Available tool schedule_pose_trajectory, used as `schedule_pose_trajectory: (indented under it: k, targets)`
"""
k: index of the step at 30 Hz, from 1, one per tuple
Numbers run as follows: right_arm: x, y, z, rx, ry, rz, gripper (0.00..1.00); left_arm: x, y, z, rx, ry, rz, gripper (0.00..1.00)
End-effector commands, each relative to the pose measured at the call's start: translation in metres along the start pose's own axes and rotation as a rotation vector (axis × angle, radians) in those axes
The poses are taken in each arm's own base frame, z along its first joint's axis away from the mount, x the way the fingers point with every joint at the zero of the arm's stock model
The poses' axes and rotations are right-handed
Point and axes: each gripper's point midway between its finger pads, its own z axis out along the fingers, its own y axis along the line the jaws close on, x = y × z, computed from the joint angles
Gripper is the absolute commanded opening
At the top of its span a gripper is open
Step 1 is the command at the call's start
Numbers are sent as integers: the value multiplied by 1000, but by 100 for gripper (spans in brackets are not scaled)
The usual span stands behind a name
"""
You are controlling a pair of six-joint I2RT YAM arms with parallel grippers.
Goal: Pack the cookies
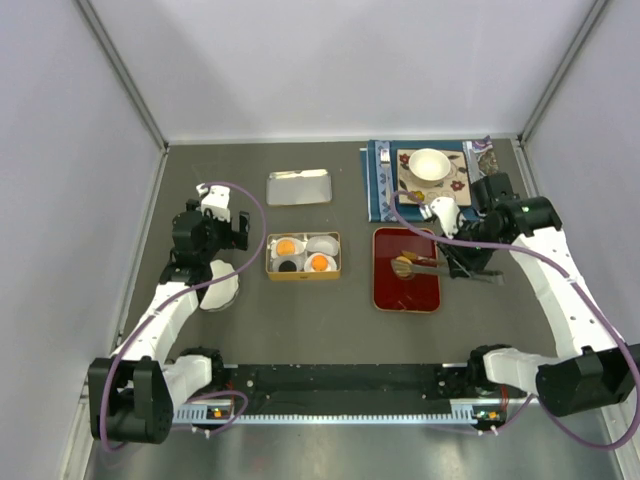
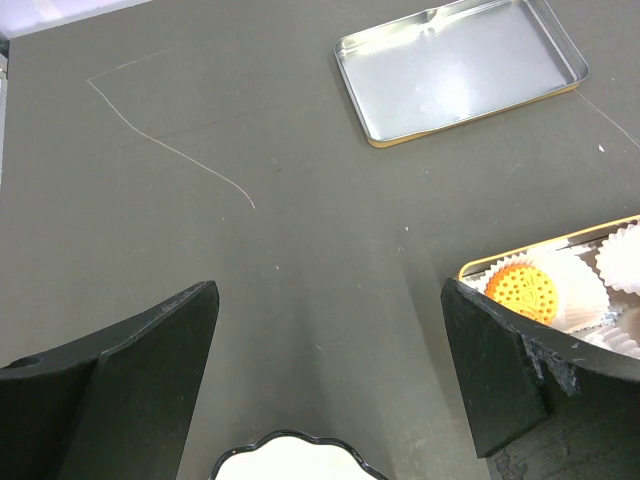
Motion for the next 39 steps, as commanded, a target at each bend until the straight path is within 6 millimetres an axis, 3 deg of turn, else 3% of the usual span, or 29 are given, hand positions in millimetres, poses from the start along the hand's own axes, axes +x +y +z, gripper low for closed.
schedule_pose_trajectory:
  k: [1,7,15,22,28,39]
  targets:
    - [-50,-8,-14,33,-158,-22,6,-25,4,1,-10,-70,-1,99]
    - [-89,-2,-5,26,-197,-66,6,-25,3,1,-5,-69,-7,99]
    - [-159,2,3,41,-305,-119,6,-29,2,3,3,-72,-16,99]
    - [-200,7,19,38,-325,-155,5,-30,4,4,-2,-70,-12,99]
    - [-219,9,34,29,-326,-172,4,-28,4,4,-4,-66,-9,99]
    - [-225,15,49,3,-312,-193,4,-25,4,7,-3,-57,-14,99]
